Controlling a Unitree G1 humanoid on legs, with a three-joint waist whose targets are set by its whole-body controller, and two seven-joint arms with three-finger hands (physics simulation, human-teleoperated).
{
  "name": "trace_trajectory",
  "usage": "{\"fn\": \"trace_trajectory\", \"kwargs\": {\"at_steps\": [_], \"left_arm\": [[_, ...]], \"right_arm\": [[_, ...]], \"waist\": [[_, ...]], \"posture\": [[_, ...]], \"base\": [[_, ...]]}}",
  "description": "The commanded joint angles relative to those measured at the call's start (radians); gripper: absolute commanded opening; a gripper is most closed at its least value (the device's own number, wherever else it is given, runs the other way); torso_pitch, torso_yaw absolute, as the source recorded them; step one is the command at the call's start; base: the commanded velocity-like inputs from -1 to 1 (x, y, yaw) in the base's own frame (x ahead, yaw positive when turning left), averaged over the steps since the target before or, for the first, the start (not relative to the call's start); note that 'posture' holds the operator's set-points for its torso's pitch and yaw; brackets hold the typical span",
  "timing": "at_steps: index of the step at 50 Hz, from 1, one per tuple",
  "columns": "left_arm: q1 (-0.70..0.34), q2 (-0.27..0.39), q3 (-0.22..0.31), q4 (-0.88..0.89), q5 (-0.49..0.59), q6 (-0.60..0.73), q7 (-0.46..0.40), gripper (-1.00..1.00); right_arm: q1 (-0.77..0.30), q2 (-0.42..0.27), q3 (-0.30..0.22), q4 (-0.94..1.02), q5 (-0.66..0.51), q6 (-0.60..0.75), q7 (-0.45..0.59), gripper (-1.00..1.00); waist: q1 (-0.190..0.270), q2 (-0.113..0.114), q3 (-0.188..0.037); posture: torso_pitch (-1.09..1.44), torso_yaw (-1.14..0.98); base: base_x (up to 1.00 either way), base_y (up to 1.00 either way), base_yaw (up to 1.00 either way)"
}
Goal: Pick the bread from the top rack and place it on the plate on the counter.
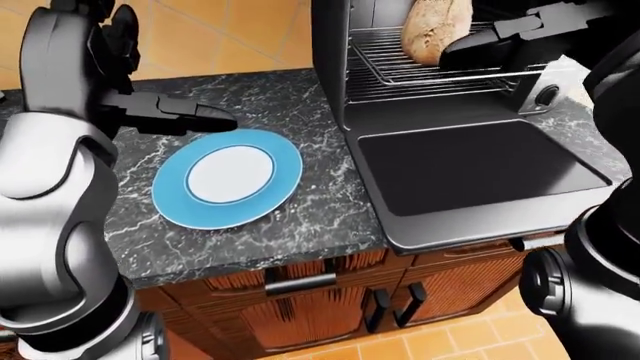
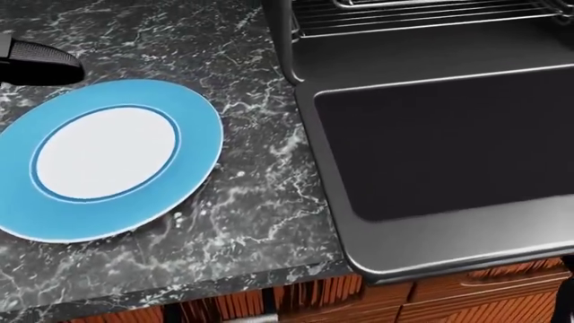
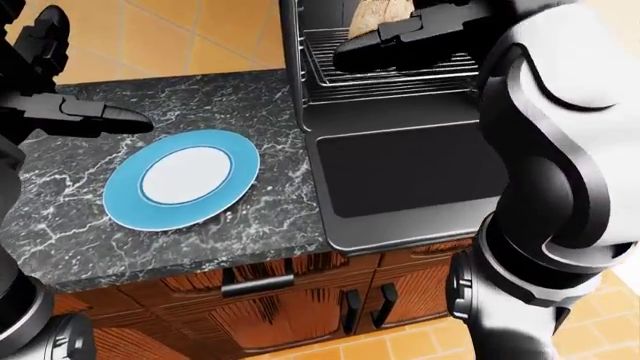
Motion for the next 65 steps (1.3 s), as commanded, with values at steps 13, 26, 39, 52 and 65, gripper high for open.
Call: {"fn": "trace_trajectory", "kwargs": {"at_steps": [13, 26, 39, 52, 65], "left_arm": [[-0.020, 0.014, 0.017, -0.020, 0.002, -0.029, 0.006, 1.00], [-0.031, 0.019, 0.015, -0.003, -0.002, -0.036, 0.009, 1.00], [-0.006, 0.018, 0.022, -0.011, -0.001, -0.049, 0.008, 1.00], [0.007, 0.019, 0.027, -0.021, -0.005, -0.047, 0.007, 1.00], [-0.014, 0.025, 0.021, -0.011, -0.004, -0.043, 0.007, 1.00]], "right_arm": [[-0.165, 0.035, 0.072, 0.283, -0.255, -0.076, 0.102, 1.00], [-0.272, 0.095, 0.065, 0.596, -0.418, -0.202, 0.108, 1.00], [-0.323, 0.100, 0.050, 0.843, -0.399, -0.361, 0.024, 1.00], [-0.338, 0.103, 0.056, 0.915, -0.403, -0.386, -0.008, 1.00], [-0.311, 0.114, 0.056, 0.987, -0.389, -0.452, -0.031, 1.00]], "waist": [[-0.001, 0.008, -0.027], [0.003, 0.014, -0.035], [0.004, 0.015, -0.042], [0.004, 0.016, -0.044], [0.003, 0.013, -0.043]], "posture": [[0.00, 0.00], [0.00, 0.00], [0.00, 0.00], [0.00, 0.00], [0.00, 0.00]], "base": [[0.00, 0.00, 0.00], [0.00, 0.00, 0.00], [0.00, 0.00, 0.00], [0.00, 0.00, 0.00], [0.00, 0.00, 0.00]]}}
